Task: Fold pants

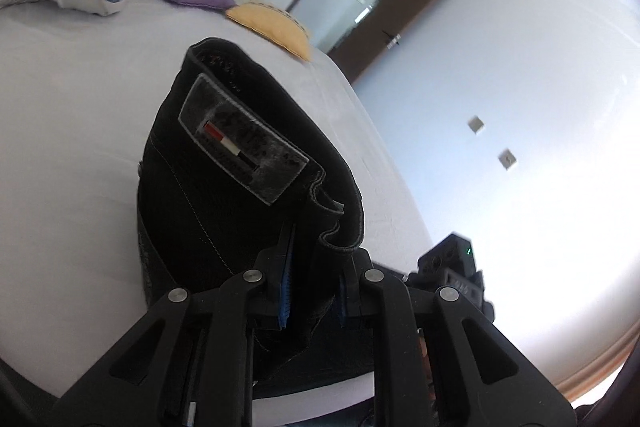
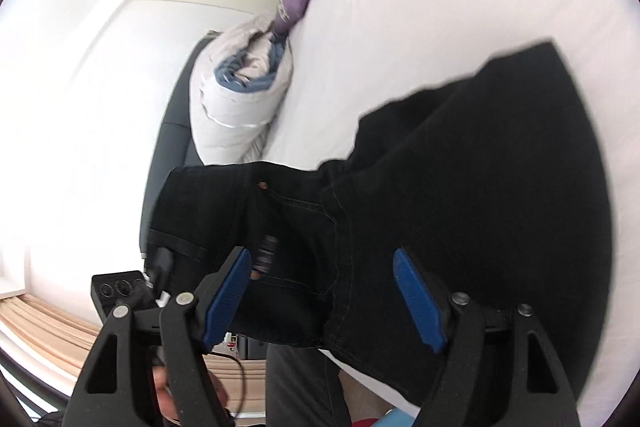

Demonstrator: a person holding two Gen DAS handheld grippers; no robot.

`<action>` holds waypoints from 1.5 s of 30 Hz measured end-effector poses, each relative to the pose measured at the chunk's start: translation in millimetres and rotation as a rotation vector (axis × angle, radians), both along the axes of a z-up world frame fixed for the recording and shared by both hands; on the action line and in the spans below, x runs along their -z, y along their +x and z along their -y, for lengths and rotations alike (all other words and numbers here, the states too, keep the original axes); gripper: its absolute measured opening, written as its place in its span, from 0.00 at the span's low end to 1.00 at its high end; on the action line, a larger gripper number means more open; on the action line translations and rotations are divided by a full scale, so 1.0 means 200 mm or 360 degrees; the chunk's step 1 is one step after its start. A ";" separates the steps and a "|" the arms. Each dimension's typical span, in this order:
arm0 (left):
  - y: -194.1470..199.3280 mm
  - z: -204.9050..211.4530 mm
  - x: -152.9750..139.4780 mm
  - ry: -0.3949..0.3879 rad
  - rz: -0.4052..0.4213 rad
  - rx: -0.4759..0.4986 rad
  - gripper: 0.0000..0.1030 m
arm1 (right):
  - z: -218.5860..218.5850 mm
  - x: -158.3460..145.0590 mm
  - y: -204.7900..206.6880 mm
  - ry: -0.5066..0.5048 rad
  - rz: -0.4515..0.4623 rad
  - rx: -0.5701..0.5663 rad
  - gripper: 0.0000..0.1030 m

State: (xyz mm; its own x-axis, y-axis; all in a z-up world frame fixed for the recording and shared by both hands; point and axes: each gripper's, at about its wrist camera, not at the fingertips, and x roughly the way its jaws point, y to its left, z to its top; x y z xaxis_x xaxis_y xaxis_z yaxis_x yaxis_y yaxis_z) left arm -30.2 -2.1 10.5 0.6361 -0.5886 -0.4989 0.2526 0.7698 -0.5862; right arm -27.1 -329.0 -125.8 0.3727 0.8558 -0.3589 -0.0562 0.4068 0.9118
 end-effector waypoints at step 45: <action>-0.21 1.32 0.63 0.1005 0.0004 0.0692 0.15 | 0.38 0.20 0.02 -0.0458 -0.0066 -0.0056 0.17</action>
State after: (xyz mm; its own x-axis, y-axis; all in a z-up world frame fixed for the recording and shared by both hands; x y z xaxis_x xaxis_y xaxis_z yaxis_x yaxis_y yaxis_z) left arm -71.5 -265.1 -116.1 0.4139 -0.3897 -0.8227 0.6101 0.7894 -0.0670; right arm -22.5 -405.4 -166.5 0.3244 0.7287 -0.6031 -0.0396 0.6475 0.7610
